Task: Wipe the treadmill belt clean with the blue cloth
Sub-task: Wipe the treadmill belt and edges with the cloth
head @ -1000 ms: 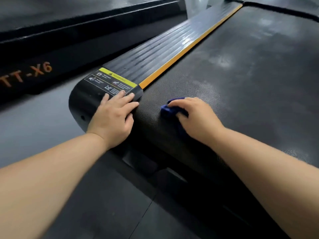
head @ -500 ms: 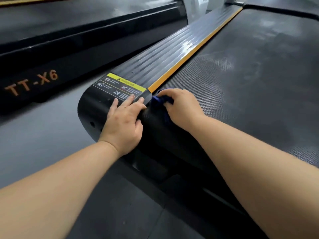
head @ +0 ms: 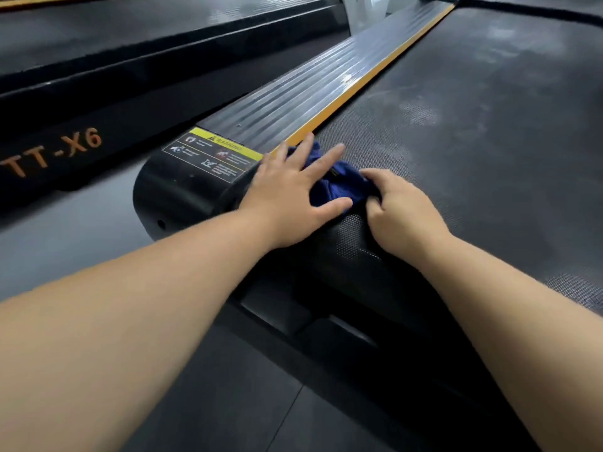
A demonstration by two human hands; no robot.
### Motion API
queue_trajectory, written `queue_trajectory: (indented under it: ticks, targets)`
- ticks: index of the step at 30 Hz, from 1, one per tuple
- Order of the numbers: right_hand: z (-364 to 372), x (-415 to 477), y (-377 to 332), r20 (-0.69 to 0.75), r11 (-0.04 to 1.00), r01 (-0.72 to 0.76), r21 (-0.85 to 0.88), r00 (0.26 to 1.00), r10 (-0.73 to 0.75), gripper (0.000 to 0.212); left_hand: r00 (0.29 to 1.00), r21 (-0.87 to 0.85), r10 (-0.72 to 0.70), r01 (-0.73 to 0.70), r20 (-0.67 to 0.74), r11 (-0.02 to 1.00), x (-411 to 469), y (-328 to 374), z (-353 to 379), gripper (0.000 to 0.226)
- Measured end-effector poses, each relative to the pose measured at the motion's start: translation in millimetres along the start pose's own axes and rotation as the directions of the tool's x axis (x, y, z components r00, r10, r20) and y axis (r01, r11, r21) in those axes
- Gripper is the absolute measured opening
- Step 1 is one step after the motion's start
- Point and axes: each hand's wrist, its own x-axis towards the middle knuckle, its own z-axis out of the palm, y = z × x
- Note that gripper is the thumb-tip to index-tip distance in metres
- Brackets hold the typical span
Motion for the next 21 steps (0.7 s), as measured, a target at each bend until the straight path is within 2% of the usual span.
queue_trajectory:
  ticks: [2,3,5,8,11,15,17,18,21]
  targets:
    - [1.9,1.8,1.8,-0.012,1.0,0.009,0.001,1.0,-0.009,0.044,0.994,0.055,-0.057,0.052,0.094,0.997,18.9,10.4,6.0,0.062]
    - [1.0,1.9,4.2,-0.024,1.0,0.0,0.013,1.0,0.0,0.045,0.993,0.072,-0.081,0.074,0.085,0.995,21.6,13.7,7.5,0.055]
    - [0.1,-0.1,6.9,-0.028,0.999,-0.025,0.022,0.999,0.025,0.052,0.997,0.097,-0.072,0.074,-0.023,0.993,9.2,15.8,6.8,0.045]
    - [-0.3,-1.2,4.2,-0.023,0.999,-0.021,0.026,1.0,0.021,0.059,0.968,0.033,0.141,-0.137,-0.209,0.99,-34.3,7.1,3.6,0.045]
    - [-1.2,-4.3,4.6,-0.007,0.999,0.004,0.044,1.0,-0.004,0.059,0.962,0.059,0.223,-0.216,-0.158,0.975,-40.0,-9.3,0.0,0.037]
    - [-2.3,-4.0,5.6,-0.035,0.999,0.001,0.052,0.999,0.001,0.057,0.995,0.048,-0.006,0.011,-0.103,0.999,11.7,-11.5,3.8,0.024]
    - [-1.2,-1.4,5.6,-0.036,0.997,-0.011,0.076,0.999,0.014,0.055,0.972,-0.007,-0.169,0.17,-0.163,0.985,12.7,5.6,13.5,0.024]
    - [-1.3,-1.8,5.4,-0.032,0.995,-0.021,0.096,0.999,0.025,0.055,0.954,-0.036,-0.205,0.202,-0.218,0.979,3.1,21.6,18.9,0.023]
    - [-5.4,-3.9,4.5,-0.051,0.985,-0.043,0.164,0.997,0.052,0.053,0.937,-0.184,-0.091,0.029,-0.337,0.983,-37.8,67.3,28.9,0.027]
